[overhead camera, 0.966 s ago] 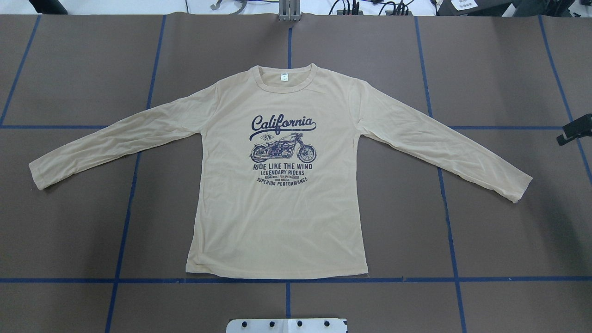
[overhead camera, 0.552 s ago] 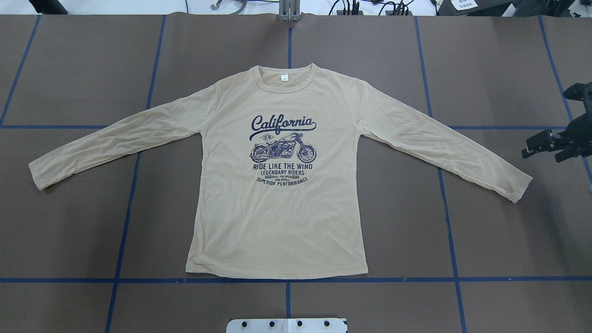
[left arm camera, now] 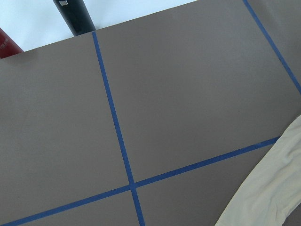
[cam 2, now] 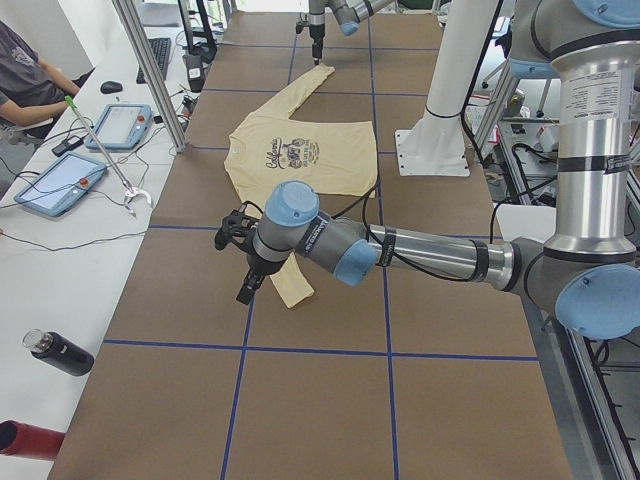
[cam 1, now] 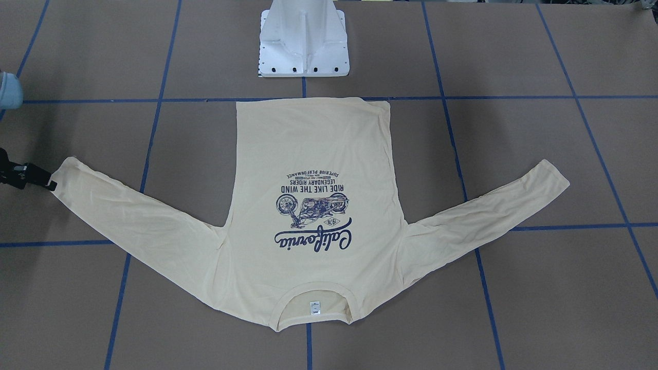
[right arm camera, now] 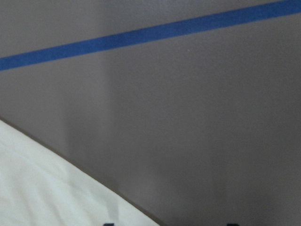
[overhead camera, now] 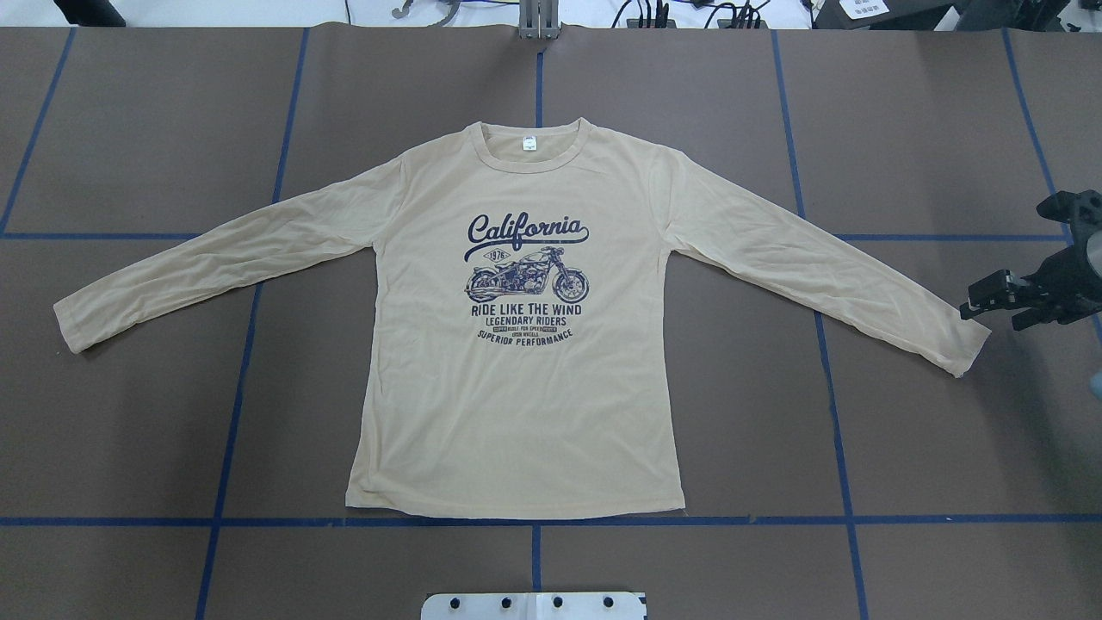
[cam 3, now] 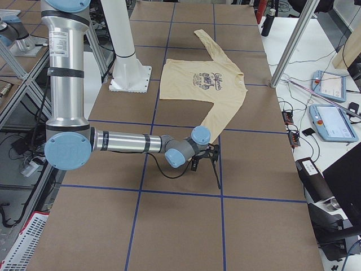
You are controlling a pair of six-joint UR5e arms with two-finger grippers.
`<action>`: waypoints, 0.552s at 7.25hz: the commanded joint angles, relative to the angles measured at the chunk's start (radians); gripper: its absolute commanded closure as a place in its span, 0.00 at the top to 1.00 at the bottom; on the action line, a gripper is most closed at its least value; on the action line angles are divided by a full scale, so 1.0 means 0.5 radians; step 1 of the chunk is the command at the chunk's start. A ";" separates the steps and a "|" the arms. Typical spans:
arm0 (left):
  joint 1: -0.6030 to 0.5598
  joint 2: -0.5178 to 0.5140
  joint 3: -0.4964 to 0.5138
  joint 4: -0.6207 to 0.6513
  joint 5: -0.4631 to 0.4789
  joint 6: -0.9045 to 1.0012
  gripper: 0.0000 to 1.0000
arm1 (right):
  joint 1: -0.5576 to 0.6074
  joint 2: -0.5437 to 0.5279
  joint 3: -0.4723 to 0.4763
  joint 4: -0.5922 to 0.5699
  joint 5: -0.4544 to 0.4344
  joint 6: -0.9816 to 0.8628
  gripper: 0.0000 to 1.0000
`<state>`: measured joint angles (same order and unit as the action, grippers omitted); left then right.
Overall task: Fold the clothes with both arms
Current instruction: 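Move the right gripper to the sleeve cuff nearest it and grasp it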
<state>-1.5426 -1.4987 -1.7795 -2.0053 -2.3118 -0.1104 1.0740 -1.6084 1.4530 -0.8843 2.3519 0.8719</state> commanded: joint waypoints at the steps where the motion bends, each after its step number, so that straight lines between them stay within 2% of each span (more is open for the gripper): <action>1: 0.002 0.000 -0.003 -0.002 0.000 0.000 1.00 | -0.013 -0.026 -0.001 0.008 0.011 0.008 0.58; 4: 0.002 0.021 -0.006 -0.002 -0.003 0.000 1.00 | -0.034 -0.026 0.006 0.008 0.021 0.014 0.58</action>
<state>-1.5427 -1.4943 -1.7813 -2.0060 -2.3130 -0.1104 1.0601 -1.6210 1.4540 -0.8806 2.3612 0.8781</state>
